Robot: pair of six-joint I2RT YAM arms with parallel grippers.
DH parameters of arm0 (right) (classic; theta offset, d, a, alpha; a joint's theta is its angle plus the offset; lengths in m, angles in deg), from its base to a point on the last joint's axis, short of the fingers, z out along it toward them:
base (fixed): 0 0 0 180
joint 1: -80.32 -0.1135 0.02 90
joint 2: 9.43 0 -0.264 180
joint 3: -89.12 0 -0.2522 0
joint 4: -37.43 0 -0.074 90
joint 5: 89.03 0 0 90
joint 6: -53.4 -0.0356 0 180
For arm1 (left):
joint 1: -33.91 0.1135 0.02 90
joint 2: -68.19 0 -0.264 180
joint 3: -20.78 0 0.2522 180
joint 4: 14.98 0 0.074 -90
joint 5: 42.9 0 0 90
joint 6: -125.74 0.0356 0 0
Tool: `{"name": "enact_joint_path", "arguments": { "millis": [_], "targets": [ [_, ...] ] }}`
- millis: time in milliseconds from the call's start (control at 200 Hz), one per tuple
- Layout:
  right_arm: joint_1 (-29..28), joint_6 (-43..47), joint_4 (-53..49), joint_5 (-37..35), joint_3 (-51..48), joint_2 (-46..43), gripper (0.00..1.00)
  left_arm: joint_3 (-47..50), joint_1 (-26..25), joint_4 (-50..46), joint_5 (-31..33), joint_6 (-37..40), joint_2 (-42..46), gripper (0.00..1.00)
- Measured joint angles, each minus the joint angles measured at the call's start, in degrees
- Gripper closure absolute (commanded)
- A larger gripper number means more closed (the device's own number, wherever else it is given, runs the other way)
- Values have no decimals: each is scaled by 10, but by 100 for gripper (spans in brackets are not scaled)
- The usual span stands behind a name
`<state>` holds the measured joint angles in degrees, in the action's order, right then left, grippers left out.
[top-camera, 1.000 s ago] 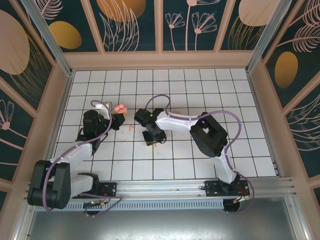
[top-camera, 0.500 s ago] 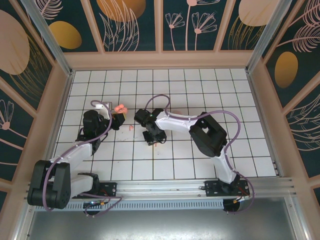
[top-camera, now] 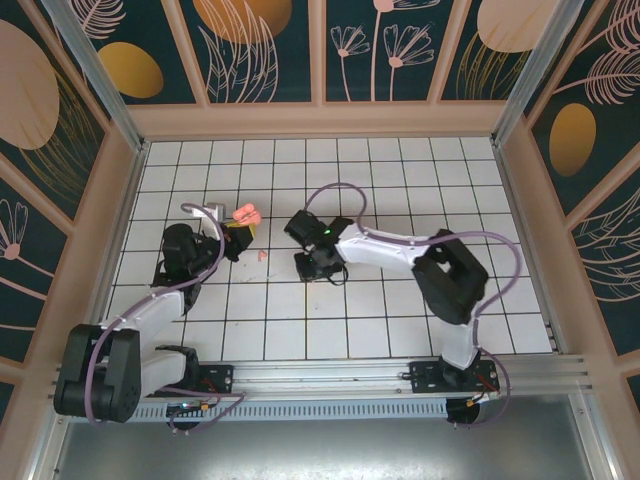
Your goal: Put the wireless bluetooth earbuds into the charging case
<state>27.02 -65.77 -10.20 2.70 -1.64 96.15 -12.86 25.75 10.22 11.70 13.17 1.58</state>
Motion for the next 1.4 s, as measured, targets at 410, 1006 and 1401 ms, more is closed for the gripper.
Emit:
{"name": "enact_joint_path", "arguments": {
  "millis": [410, 1006, 1401],
  "targets": [
    [41, 43, 215, -44, -135, -249, 76, 49, -91, 119, -52, 85, 53, 81],
    [33, 151, 403, 3, -182, -300, 76, 29, -127, 154, -77, 142, -17, 81],
    [18, 169, 421, 33, -173, -251, 77, 27, -127, 156, -77, 140, -5, 80]
  ]
}}
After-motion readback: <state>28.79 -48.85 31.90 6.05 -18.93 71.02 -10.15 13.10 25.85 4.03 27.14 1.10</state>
